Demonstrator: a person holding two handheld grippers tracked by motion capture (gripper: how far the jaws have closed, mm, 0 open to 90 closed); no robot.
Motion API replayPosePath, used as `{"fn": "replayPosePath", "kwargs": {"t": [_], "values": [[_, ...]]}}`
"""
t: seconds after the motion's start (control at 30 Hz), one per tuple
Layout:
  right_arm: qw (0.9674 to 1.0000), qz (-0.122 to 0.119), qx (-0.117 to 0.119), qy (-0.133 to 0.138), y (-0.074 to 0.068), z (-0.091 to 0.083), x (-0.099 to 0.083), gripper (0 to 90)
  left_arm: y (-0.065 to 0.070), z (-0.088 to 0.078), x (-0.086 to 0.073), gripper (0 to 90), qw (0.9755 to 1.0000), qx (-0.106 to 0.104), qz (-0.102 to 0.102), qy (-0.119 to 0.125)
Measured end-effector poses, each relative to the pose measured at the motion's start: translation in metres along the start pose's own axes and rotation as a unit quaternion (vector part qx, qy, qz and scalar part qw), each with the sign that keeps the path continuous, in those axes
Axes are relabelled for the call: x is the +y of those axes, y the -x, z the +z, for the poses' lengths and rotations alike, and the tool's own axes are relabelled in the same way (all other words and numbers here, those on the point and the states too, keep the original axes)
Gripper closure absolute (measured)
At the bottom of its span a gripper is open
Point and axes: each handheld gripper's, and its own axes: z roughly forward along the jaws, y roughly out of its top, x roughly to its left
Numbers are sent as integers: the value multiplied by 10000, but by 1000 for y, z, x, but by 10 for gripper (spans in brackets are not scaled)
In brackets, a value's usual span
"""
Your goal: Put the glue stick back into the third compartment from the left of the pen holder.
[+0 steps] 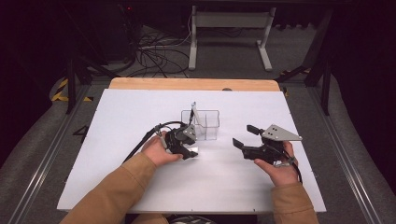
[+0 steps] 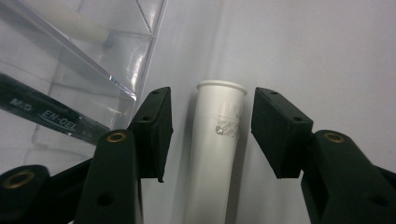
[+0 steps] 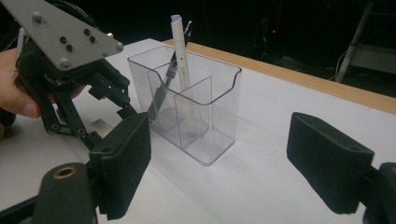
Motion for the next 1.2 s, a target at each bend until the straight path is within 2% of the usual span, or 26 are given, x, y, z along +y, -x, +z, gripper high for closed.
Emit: {"fn": "replayPosePath", "kwargs": {"t": [0.1, 0.23, 0.4, 0.7, 0.93, 1.2], "values": [[10000, -15, 16, -15, 0, 0, 0, 221, 1, 3, 1, 525, 10000, -2, 28, -69], [10000, -8, 15, -32, 0, 1, -1, 221, 2, 6, 2, 589, 9997, 3, 161, -200], [10000, -2, 39, -24, 0, 1, 0, 221, 4, 6, 3, 665, 9994, -32, 266, -222], [10000, 8, 43, -30, 1, 1, -1, 221, 7, 4, 7, 672, 9982, 74, 452, -396], [10000, 45, 64, 18, 1, 0, 0, 221, 10, -11, 10, 674, 9994, 31, 317, -102], [10000, 57, 53, 19, 1, -1, 0, 221, 14, -23, 13, 674, 9992, 103, 385, 36]]}}
